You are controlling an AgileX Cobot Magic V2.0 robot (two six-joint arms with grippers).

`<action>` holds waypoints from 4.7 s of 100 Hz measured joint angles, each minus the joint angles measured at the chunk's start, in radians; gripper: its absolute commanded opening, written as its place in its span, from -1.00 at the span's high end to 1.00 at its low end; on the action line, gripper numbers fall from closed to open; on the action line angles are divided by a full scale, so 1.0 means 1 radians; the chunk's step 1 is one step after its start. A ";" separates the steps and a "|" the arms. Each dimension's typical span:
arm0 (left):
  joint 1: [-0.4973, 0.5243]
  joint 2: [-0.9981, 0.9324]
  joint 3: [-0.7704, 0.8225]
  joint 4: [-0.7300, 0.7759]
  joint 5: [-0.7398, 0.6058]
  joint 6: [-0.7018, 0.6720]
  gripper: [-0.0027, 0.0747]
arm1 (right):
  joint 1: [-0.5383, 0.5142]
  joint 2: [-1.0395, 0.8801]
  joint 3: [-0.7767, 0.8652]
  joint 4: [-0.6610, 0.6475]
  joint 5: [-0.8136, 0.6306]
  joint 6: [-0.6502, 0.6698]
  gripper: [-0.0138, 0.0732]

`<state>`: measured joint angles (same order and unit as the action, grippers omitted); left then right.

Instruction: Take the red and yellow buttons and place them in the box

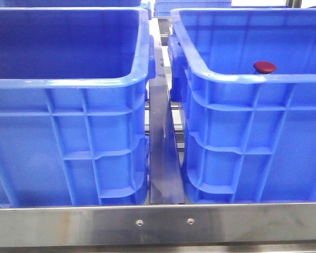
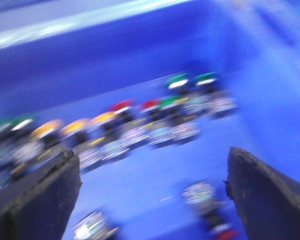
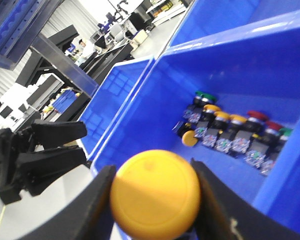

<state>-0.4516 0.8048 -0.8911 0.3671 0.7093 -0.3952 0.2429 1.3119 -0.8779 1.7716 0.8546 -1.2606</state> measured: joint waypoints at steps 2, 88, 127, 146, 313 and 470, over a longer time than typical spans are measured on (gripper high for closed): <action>0.022 -0.006 0.005 0.000 0.000 0.000 -0.53 | -0.004 0.000 0.000 0.000 0.001 -0.004 0.23; 0.207 -0.428 0.223 0.000 -0.041 -0.008 0.98 | -0.380 0.000 0.000 -0.030 -0.229 -0.283 0.23; 0.207 -0.428 0.223 0.000 -0.041 -0.008 0.98 | -0.387 0.079 -0.009 0.026 -0.570 -0.627 0.23; 0.207 -0.428 0.223 0.000 -0.041 -0.008 0.98 | -0.387 0.215 -0.048 0.034 -0.589 -0.653 0.23; 0.207 -0.428 0.223 0.000 -0.041 -0.008 0.98 | -0.496 0.520 -0.186 0.041 -0.377 -0.713 -0.24; 0.207 -0.428 0.223 -0.006 -0.041 -0.008 0.98 | -0.379 -0.808 0.442 0.041 -0.633 -0.668 -0.58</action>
<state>-0.2447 0.3764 -0.6677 0.3610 0.6681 -0.4028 -0.1364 0.5044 -0.4360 1.8124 0.2217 -1.9282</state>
